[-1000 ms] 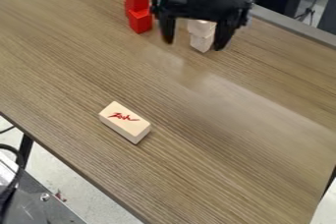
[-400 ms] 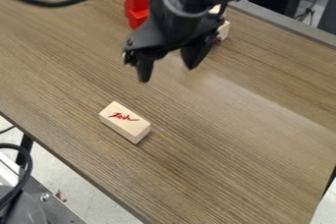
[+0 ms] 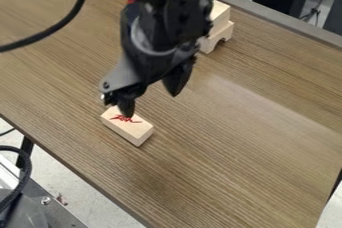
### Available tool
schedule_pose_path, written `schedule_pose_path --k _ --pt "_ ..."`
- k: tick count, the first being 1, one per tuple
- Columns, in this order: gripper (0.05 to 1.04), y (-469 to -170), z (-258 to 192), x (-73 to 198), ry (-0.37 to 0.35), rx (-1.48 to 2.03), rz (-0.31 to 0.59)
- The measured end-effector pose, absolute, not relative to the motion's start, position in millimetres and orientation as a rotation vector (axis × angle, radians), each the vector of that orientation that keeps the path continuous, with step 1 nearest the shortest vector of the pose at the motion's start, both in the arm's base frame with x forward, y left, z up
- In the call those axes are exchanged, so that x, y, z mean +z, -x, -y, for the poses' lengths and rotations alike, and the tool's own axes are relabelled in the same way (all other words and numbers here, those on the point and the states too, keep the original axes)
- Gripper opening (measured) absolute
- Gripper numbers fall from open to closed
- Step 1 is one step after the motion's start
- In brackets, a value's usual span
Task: Put the brown rectangular block with a red paint on top of the tower
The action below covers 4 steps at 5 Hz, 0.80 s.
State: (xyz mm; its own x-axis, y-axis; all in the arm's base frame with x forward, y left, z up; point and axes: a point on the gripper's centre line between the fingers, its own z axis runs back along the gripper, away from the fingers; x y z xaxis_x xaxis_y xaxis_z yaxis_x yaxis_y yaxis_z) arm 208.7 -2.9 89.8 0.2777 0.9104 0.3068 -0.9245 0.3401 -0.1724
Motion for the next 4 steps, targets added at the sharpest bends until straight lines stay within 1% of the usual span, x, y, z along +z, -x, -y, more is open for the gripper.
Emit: schedule_pose_path --k 1,2,3,4 --pt "1.000 -203 -1 78 -0.050 1.300 0.381" --pt "1.000 -202 -4 63 -0.080 1.415 0.342" --pt "1.001 -206 -7 53 -0.114 1.523 0.297" --pt "1.000 -211 -11 45 -0.140 1.569 0.270"
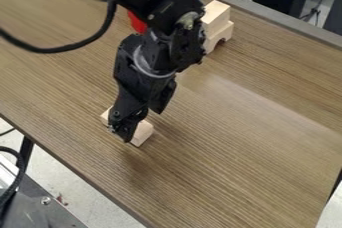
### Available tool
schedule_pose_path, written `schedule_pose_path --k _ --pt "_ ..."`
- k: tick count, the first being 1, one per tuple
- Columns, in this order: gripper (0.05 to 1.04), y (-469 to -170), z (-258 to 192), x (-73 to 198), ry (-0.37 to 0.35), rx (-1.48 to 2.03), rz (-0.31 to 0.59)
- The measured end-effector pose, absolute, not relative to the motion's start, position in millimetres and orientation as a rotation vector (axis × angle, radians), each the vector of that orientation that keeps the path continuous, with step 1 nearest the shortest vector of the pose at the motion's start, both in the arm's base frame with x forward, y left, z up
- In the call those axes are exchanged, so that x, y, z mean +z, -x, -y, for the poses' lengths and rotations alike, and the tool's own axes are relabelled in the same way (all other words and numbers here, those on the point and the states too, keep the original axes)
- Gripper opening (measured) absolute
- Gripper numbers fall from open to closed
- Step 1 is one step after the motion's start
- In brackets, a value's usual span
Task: Put the brown rectangular block with a red paint on top of the tower
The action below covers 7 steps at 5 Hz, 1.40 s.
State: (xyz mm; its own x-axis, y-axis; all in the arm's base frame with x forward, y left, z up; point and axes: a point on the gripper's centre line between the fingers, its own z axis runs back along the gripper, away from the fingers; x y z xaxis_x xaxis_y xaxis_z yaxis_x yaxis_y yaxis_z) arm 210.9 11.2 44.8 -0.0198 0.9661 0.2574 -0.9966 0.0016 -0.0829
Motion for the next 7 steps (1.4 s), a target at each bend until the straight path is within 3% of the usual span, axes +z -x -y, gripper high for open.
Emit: schedule_pose_path --k 5,6,7 --pt "1.000 -211 -26 30 -0.140 1.669 0.179" --pt "0.944 -209 -28 28 -0.105 1.705 0.128" --pt "0.663 -208 -29 28 -0.115 1.644 0.118"
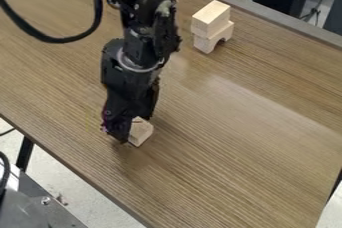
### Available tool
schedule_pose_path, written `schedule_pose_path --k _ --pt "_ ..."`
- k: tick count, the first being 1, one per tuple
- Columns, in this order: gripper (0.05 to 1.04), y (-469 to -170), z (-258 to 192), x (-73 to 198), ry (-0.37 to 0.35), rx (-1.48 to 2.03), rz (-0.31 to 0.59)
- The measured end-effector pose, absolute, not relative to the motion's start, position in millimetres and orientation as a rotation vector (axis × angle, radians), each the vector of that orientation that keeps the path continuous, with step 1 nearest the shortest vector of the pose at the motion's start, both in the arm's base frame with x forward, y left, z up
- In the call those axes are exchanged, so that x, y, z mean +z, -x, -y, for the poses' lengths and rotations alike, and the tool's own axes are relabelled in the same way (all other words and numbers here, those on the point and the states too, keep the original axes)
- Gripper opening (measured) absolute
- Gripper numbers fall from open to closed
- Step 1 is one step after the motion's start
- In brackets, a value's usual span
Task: Put the brown rectangular block with a red paint on top of the tower
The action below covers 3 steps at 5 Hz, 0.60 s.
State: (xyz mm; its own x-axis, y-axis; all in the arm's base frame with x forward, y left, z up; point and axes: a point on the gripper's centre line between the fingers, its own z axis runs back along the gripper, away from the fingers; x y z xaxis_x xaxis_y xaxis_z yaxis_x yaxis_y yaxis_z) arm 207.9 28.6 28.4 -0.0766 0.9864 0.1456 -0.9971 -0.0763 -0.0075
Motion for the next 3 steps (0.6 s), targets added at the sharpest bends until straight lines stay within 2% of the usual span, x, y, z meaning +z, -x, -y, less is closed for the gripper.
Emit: schedule_pose_path --k 1,2,3 --pt "0.512 -214 -33 31 -0.141 1.505 0.173" --pt "0.512 -240 -36 53 -0.110 1.280 0.293" --pt "0.512 -281 -25 99 -0.038 1.042 0.431"
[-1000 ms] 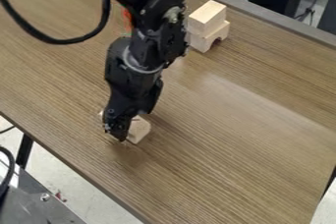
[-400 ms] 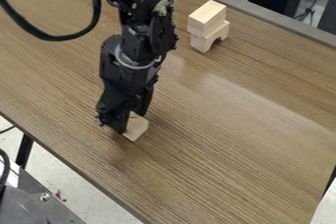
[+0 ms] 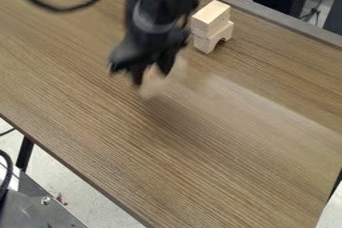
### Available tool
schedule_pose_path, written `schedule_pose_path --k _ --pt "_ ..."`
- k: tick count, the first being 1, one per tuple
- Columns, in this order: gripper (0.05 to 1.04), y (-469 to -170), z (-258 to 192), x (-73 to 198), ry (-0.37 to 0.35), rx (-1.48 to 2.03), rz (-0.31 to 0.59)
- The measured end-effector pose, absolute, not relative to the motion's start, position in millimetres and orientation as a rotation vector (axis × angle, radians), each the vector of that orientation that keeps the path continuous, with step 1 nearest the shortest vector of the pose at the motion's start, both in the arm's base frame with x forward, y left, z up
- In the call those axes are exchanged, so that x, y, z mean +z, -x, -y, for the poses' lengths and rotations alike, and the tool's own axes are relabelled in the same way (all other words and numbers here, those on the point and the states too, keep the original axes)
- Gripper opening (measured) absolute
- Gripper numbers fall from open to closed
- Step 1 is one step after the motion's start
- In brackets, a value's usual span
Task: Put the brown rectangular block with a red paint on top of the tower
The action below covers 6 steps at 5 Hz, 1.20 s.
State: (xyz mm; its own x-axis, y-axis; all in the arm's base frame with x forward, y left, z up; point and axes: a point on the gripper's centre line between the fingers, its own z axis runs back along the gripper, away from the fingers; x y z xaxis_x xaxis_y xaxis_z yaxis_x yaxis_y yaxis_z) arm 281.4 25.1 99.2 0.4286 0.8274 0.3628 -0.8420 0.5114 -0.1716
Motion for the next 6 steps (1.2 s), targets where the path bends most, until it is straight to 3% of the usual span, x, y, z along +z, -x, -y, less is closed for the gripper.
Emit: schedule_pose_path --k 1,2,3,6 --pt "0.512 -311 -13 132 0.074 0.876 0.502" --pt "0.512 -329 -13 142 0.151 0.799 0.503" --pt "0.512 -345 -21 137 0.181 0.732 0.475" --pt "0.512 -383 -41 131 0.163 0.459 0.384"
